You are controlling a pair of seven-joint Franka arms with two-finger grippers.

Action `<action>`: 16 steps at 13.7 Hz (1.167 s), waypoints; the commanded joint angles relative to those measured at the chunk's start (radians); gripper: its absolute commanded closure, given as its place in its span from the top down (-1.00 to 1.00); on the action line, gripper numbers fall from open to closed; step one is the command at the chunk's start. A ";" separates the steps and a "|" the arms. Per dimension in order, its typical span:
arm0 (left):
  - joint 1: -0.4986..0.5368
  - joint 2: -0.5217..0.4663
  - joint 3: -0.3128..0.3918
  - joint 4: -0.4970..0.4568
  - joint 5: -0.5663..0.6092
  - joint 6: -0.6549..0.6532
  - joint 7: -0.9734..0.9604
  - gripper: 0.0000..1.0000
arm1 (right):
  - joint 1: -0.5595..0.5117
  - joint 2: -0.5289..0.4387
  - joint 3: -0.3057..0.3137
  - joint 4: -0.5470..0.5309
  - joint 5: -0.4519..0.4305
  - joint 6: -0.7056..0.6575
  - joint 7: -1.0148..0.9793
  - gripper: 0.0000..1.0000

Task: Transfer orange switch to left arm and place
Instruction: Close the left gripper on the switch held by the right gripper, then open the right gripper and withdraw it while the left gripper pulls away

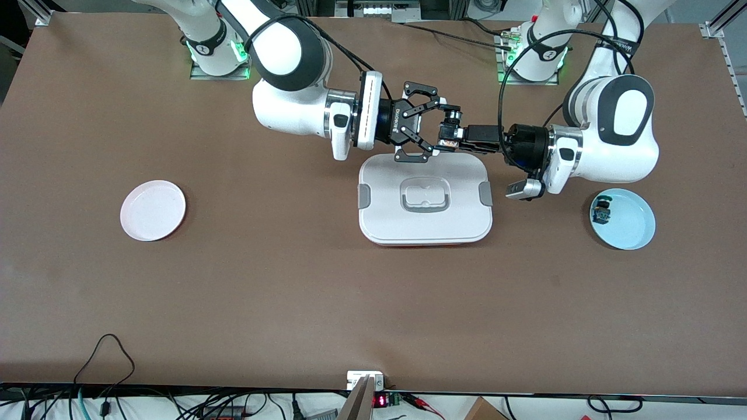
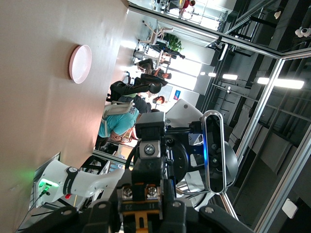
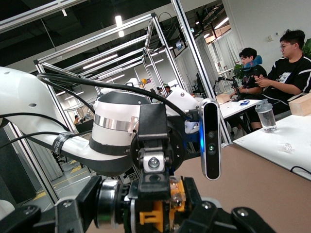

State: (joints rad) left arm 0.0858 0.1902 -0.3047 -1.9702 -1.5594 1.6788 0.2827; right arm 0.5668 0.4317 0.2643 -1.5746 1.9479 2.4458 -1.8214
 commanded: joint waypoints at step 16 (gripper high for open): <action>0.054 0.012 0.009 0.136 0.574 0.005 0.053 -0.79 | -0.450 -0.065 -0.010 0.016 -0.516 -0.658 0.237 1.00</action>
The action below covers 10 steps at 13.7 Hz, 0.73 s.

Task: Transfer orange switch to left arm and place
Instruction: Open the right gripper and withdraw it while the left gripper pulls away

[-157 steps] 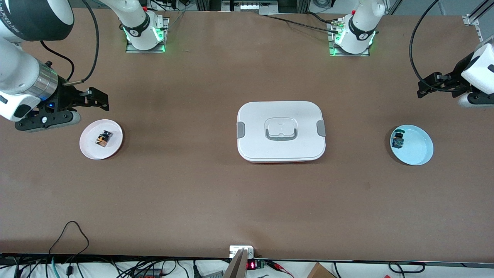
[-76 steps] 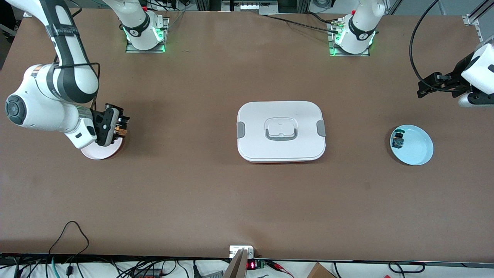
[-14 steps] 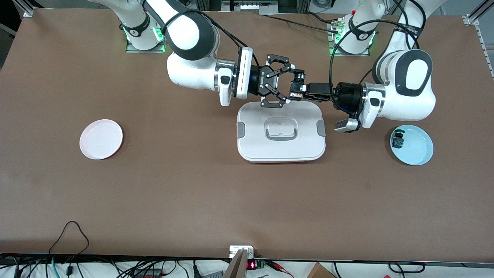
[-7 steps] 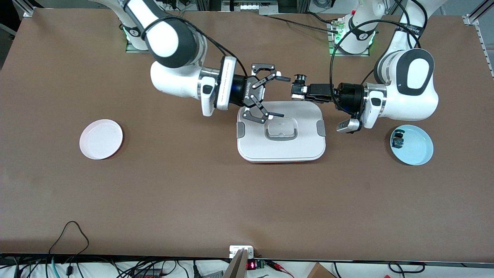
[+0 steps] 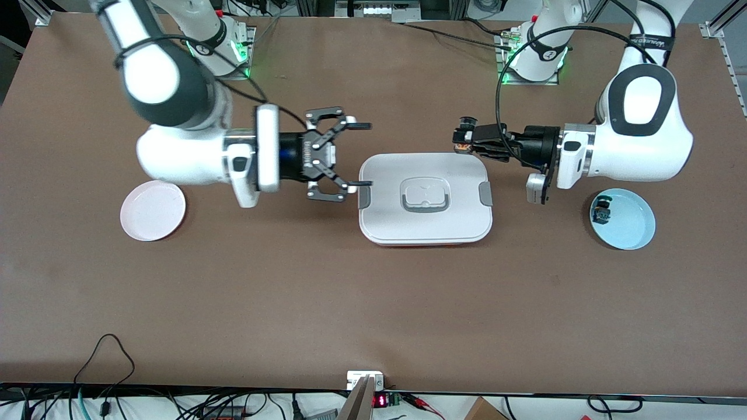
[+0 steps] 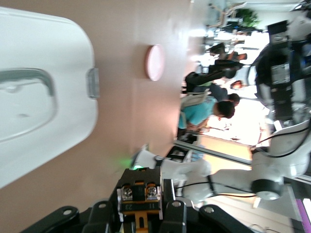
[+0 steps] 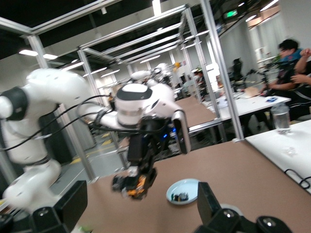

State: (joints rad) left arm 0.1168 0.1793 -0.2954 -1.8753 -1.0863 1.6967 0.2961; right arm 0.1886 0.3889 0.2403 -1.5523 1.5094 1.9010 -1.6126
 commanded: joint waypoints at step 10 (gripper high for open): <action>0.221 0.196 -0.001 0.163 0.751 -0.018 0.469 -0.76 | -0.379 -0.151 0.011 -0.043 -0.288 -0.548 0.037 1.00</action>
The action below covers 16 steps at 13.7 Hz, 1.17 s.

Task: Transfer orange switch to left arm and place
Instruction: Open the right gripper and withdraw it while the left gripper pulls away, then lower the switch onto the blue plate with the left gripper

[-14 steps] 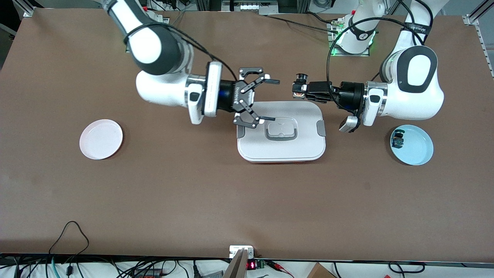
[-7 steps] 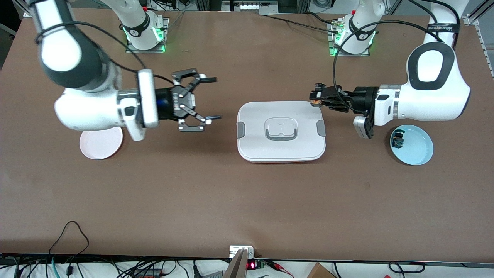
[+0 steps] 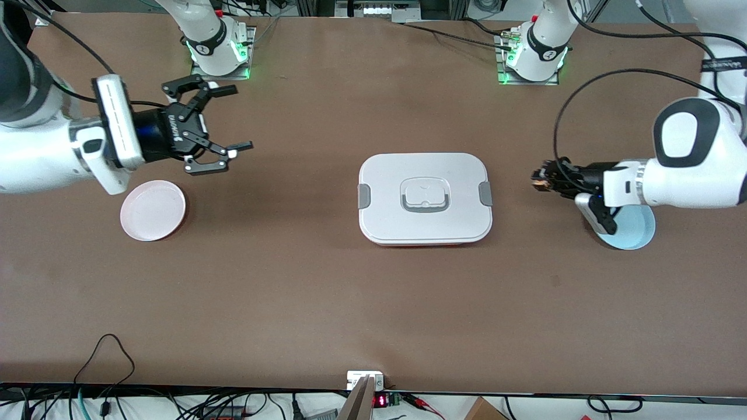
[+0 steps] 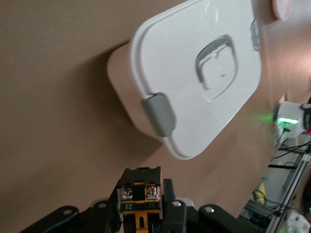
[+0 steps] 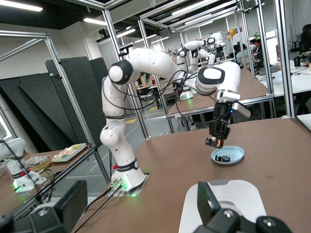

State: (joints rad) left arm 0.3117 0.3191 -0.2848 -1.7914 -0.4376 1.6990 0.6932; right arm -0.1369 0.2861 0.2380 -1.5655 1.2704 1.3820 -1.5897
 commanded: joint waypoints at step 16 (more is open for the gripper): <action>0.253 0.277 -0.011 0.078 0.744 0.341 0.856 -0.77 | -0.067 -0.321 0.020 -0.028 -1.081 -0.101 0.680 1.00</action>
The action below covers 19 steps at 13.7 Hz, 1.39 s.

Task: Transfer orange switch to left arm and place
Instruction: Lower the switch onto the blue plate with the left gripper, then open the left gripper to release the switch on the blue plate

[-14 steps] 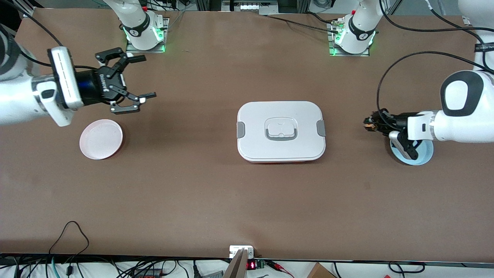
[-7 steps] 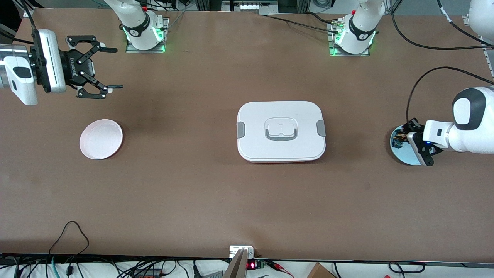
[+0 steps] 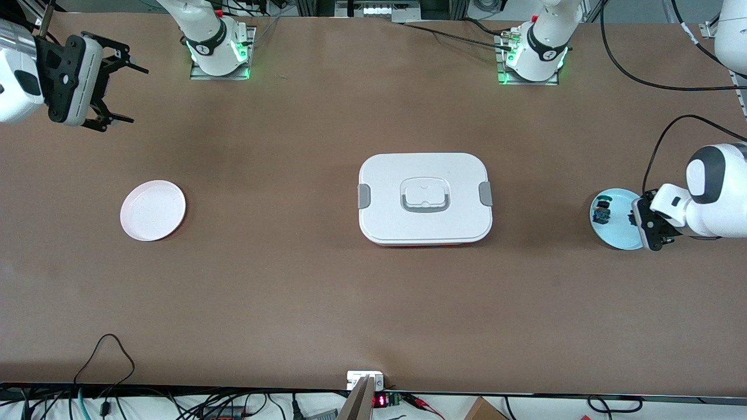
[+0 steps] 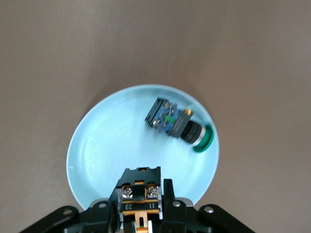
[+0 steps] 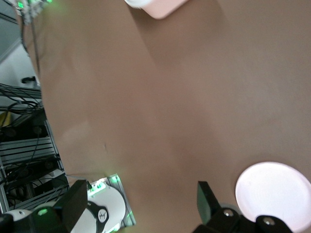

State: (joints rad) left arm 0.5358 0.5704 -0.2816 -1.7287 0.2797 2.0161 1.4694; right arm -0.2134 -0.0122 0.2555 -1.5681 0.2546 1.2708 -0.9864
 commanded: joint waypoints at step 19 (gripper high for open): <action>0.059 0.105 -0.021 -0.009 0.027 0.153 0.322 0.05 | 0.132 -0.008 -0.031 -0.076 -0.328 0.240 0.575 1.00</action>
State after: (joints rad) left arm 0.5873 0.6883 -0.2875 -1.7342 0.2800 2.1694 1.7595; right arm -0.0979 -0.0054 0.2387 -1.6420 -0.0694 1.5057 -0.4363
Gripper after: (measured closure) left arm 0.661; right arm 0.000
